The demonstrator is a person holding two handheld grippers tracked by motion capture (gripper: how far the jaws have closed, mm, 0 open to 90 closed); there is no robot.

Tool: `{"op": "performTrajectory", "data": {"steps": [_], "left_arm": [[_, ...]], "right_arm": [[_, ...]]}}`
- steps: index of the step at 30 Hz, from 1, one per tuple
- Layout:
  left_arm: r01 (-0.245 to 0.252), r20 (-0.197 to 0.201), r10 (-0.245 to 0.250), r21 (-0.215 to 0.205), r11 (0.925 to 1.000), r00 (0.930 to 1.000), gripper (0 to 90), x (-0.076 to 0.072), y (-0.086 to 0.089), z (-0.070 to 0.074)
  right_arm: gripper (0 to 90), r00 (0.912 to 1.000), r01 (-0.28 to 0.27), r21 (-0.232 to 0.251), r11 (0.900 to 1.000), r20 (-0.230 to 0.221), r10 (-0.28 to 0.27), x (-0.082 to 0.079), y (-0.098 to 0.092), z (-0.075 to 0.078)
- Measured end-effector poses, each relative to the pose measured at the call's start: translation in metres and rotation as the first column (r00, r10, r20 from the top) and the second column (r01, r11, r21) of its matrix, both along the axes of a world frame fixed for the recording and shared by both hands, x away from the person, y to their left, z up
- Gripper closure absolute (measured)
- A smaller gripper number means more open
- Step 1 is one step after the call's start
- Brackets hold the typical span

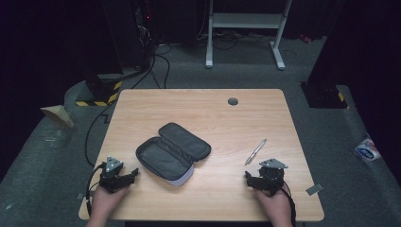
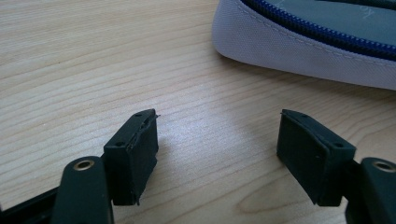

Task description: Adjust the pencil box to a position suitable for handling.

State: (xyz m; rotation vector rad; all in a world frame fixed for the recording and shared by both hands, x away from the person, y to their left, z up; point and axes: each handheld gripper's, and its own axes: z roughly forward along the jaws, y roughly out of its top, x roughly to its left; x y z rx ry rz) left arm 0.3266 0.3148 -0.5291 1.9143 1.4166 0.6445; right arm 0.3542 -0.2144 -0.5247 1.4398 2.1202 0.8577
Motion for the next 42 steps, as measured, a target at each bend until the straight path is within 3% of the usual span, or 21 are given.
{"op": "performTrajectory", "data": {"steps": [20,25,32,42], "left_arm": [[0.0,-0.003,0.0,0.0,1.0,1.0,29.8,0.0,0.001,0.0],[0.006,-0.019,-0.006,0.005,1.0,0.9998,37.1,-0.001,0.0,0.004],[0.052,0.043,-0.052,-0.012,0.9985,0.9977,43.1,-0.008,-0.007,0.018],[0.116,0.115,-0.114,-0.014,0.9931,0.9868,45.5,-0.017,-0.022,0.036]], "right_arm": [[10.4,1.0,0.0,0.0,1.0,0.0,0.0,0.0,0.0,0.0],[10.8,1.0,-0.002,0.0,1.0,0.002,0.002,0.0,0.0,0.0],[11.3,1.0,-0.004,0.001,1.0,0.002,0.004,0.0,0.0,0.0],[12.1,1.0,-0.007,0.0,1.0,0.004,0.007,0.0,0.0,0.0]]}}
